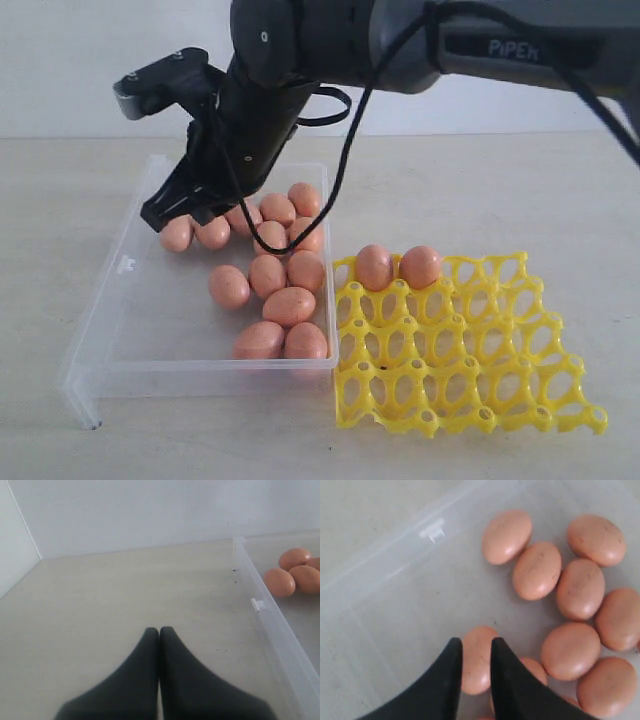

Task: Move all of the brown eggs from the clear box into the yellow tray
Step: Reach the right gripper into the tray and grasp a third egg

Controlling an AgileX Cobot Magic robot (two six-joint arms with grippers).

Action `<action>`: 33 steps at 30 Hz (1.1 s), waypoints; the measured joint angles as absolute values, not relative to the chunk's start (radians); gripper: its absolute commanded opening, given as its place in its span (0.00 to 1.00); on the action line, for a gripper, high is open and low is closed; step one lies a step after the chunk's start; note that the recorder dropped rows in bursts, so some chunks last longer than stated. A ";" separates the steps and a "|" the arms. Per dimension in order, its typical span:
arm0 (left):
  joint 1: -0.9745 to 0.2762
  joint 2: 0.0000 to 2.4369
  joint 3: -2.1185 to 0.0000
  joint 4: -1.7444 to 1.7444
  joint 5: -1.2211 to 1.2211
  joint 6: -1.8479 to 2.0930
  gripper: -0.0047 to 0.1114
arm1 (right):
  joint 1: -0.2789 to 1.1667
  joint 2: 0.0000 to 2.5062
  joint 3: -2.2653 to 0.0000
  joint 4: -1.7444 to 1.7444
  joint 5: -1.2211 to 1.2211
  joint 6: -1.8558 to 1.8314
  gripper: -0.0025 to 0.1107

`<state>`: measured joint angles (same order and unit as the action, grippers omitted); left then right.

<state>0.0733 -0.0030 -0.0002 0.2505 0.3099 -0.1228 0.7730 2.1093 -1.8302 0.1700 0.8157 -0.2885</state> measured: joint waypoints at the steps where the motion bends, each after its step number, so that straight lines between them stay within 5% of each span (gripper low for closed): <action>1: 0.073 -0.003 0.000 0.250 0.310 -0.123 0.00 | 0.773 2.126 -1.863 0.182 0.824 -0.295 0.41; 6: 0.073 -0.003 0.000 0.250 0.310 -0.123 0.00 | 0.771 2.254 -1.989 0.199 0.928 -0.264 0.57; 28: 0.073 -0.003 0.000 0.250 0.310 -0.123 0.00 | 0.769 2.446 -2.062 0.192 0.979 -0.165 0.57; 30: 0.073 -0.003 0.000 0.250 0.310 -0.123 0.00 | 0.769 2.449 -2.064 0.192 0.985 -0.165 0.52; 33: 0.073 -0.003 0.000 0.250 0.310 -0.123 0.00 | 0.769 2.450 -2.063 0.190 0.992 -0.165 0.27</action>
<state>0.0733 -0.0030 -0.0002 0.2505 0.3099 -0.1228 0.7689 2.4495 -2.0635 0.1898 0.9918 -0.1649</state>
